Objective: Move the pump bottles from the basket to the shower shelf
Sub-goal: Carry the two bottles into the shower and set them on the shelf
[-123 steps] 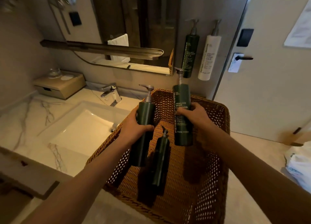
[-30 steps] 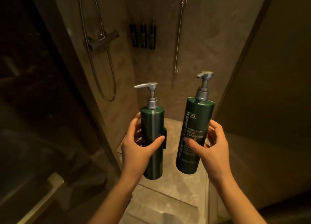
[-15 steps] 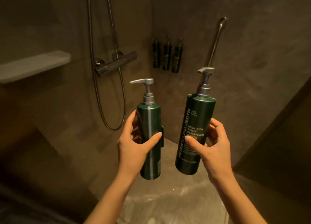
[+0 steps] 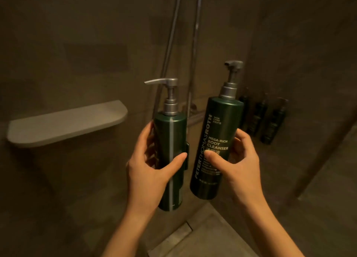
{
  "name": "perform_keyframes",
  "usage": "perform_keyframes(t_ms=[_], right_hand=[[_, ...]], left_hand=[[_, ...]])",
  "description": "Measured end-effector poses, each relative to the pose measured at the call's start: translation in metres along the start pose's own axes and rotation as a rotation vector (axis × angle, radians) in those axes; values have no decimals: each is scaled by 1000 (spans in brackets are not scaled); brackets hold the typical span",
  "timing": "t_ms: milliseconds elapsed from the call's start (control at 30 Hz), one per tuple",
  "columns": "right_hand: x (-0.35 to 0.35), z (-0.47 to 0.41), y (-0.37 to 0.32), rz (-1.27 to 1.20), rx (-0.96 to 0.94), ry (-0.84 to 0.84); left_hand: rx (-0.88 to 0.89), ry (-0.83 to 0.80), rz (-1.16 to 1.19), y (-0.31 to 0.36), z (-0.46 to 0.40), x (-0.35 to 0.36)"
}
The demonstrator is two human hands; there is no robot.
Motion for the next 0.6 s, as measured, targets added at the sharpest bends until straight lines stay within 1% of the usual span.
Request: perform_keyframes(t_ms=[200, 267, 400, 467, 533, 600], right_hand=[[77, -76, 7, -218, 18, -234], [104, -102, 9, -276, 9, -319], [155, -149, 8, -390, -25, -472], [177, -167, 6, -441, -18, -540], [207, -186, 5, -517, -14, -657], [223, -190, 9, -522, -11, -668]], left_hand=[[94, 248, -96, 9, -56, -14], [151, 327, -138, 15, -74, -17], [266, 490, -283, 23, -111, -18], [290, 538, -338, 25, -129, -16], [337, 652, -406, 26, -146, -18], [306, 649, -411, 26, -156, -25]])
Point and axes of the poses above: each hand's wrist, its own z-axis away from the middle knuckle, its own x-axis out of the palm, y = z × x, the point moved 3 cm from there along -z, towards the middle knuckle, and after that the axes turned 14 degrees about y, right-handed, at the moved point
